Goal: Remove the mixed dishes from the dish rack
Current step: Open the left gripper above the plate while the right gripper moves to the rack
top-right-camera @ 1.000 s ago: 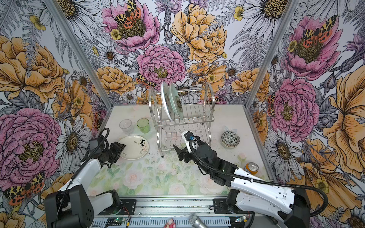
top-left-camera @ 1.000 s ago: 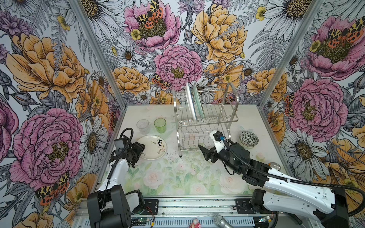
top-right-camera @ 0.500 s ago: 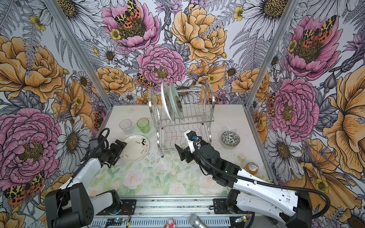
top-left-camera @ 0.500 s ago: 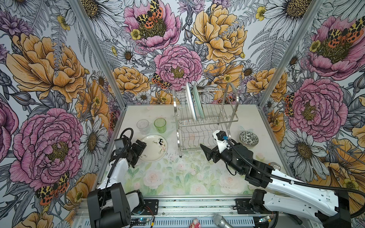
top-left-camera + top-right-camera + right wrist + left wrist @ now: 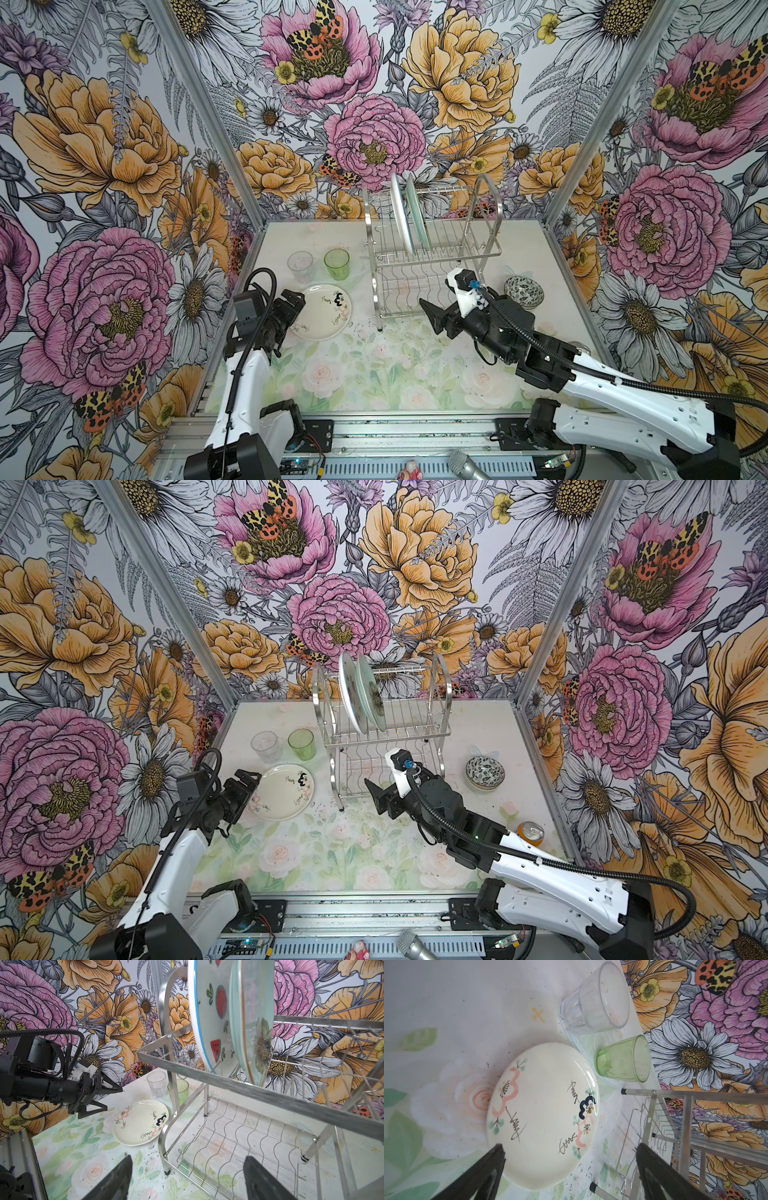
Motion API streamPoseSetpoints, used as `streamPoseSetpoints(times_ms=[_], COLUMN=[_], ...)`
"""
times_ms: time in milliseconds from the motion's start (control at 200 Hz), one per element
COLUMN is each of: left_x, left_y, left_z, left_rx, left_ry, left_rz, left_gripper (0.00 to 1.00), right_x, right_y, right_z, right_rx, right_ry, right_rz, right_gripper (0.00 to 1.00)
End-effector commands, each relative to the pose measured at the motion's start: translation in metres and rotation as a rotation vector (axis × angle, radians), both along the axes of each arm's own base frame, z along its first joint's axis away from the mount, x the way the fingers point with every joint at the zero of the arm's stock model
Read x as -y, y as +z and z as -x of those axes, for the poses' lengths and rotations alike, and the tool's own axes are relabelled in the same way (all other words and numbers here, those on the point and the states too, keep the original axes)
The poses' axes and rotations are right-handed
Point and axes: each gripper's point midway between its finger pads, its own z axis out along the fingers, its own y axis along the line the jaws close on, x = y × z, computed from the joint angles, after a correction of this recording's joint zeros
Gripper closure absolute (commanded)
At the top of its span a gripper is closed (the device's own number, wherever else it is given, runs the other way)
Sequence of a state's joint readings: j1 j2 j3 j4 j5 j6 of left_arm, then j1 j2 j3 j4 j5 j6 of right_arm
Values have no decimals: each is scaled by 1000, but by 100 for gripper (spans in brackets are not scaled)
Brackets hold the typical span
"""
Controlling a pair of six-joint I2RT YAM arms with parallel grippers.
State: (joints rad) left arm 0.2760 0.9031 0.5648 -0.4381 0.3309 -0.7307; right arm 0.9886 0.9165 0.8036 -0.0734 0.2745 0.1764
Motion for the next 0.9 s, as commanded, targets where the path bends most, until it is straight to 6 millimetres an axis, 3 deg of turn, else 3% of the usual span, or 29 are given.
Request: streamPoseSetpoints(times_ms=[0,445,610,896], left_x=[11,67,82,92], left_y=[25,102,113,117], left_z=[2,0,0,4], left_rx=[59,218,240,258], left_ry=[-21,-186,-238,-278], left_rz=[-5,-135,-153,-149], left_gripper=[1,1,1,1], right_x=[-3,0,5,13], right_y=[20,78,93,93], right_z=[0,-14,-31,-73], right_rx=[-5,64,94,49], right_ry=[9,-65,-135,-206], right_rz=[-57,-109,-79,-82], right_gripper=[15,21,24,28])
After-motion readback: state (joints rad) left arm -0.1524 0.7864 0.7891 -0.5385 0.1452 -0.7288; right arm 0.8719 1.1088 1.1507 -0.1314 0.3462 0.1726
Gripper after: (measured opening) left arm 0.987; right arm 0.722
